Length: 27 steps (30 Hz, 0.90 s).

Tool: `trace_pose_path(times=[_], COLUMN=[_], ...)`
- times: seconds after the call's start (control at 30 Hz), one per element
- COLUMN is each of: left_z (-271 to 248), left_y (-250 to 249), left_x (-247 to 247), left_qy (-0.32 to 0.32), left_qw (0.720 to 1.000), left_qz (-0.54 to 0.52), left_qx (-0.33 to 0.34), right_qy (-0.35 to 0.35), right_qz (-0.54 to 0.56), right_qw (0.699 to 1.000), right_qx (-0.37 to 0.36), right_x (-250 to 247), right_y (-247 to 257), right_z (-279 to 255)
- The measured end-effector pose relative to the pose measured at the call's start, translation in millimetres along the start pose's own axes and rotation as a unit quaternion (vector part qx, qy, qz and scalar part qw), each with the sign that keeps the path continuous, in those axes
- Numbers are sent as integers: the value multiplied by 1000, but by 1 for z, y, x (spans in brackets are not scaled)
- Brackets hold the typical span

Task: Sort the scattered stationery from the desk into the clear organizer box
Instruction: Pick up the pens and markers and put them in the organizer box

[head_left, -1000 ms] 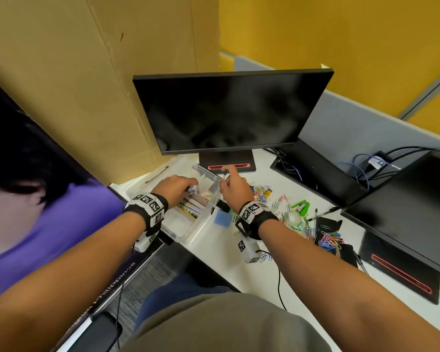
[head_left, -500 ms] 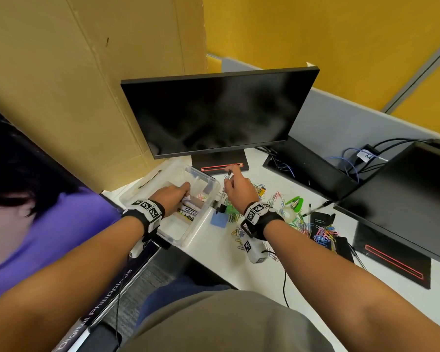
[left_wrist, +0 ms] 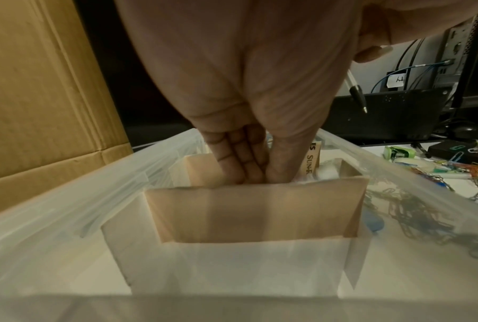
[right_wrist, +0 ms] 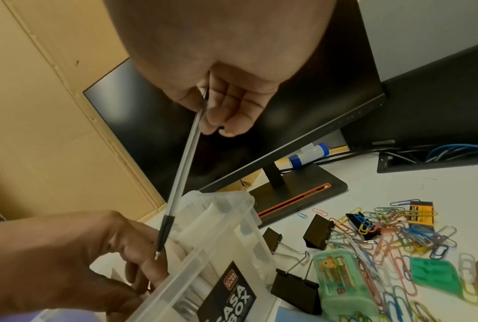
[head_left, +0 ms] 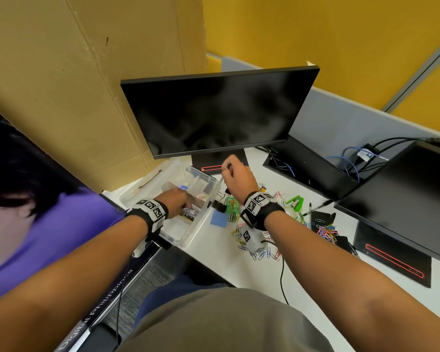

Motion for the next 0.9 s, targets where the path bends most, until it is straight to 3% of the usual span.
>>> trace_pose_path(times=[0.17, 0.33, 0.5, 0.9], left_z=[0, -21, -45, -56], left_y=[15, 36, 57, 75], left_x=[-1, -34, -55, -41], left_qy=[-11, -118, -221, -214], left_qw=[999, 984, 951, 935], left_qz=[-8, 7, 7, -51], left_qx=[-45, -130, -217, -280], right_qy=[8, 49, 104, 139], right_qz=[27, 13, -47, -164], right_qw=[1000, 998, 991, 971], right_qx=[-8, -31, -66, -107], right_x=[5, 25, 57, 119], right_y=[10, 16, 29, 50], right_z=[-2, -5, -14, -26])
Point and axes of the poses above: each hand's wrist, its own z-axis towards the middle knuckle, its own x-axis out of the palm, y = z × x, the point moved 8 cm from there along z, towards the middle knuckle, and after that the axes turned 5 degrees about x, right-handed, at the moved point
